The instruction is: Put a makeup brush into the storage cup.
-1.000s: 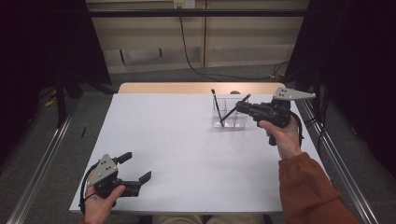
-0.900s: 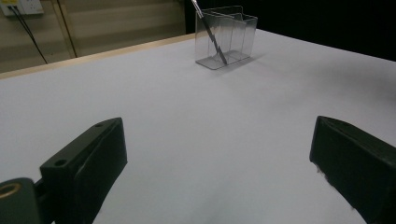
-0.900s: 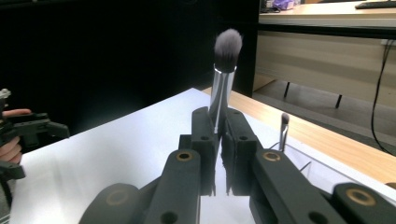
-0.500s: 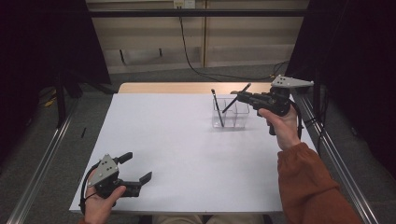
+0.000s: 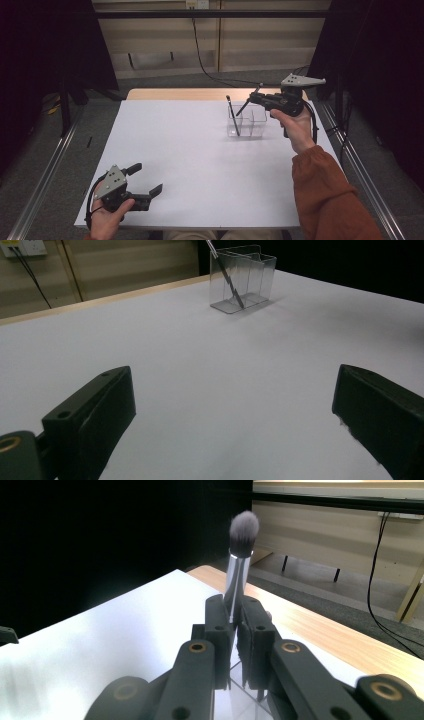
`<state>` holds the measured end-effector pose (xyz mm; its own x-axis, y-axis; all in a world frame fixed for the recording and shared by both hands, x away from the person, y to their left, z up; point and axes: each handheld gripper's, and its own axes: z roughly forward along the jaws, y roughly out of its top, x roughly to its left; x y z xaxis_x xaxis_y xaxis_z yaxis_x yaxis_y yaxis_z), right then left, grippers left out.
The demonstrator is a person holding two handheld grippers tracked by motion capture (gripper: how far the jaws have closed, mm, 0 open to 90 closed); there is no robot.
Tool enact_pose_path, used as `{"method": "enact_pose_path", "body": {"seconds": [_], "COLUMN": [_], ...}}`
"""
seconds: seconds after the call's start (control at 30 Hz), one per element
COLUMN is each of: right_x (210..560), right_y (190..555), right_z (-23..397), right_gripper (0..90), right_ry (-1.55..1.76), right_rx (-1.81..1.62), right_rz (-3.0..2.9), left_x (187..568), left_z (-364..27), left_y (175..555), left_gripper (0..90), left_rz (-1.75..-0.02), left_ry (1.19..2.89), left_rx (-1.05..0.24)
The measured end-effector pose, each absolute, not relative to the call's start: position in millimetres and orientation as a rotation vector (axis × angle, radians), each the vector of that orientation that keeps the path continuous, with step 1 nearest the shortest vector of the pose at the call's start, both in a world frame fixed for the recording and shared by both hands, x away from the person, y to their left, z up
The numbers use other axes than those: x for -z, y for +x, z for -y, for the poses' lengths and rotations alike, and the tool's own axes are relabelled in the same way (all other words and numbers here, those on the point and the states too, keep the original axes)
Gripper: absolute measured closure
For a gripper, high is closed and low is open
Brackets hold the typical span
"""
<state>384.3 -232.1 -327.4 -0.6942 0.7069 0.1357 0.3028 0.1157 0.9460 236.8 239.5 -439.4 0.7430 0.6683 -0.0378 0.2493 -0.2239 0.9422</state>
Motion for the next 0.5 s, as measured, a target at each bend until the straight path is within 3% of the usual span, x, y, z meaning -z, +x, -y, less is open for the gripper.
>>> {"method": "enact_pose_path", "body": {"seconds": [0.5], "right_x": [336.2], "right_y": [401.0], "right_z": [221.5], "right_gripper": [84.2], "right_ry": [1.027], "right_rx": [-1.528], "right_rz": [-2.098], "left_x": [440.0], "left_z": [-239.0], "left_y": [237.6], "left_gripper": [3.3], "left_rz": [-0.711], "left_ry": [1.811], "left_rx": [-0.455]}}
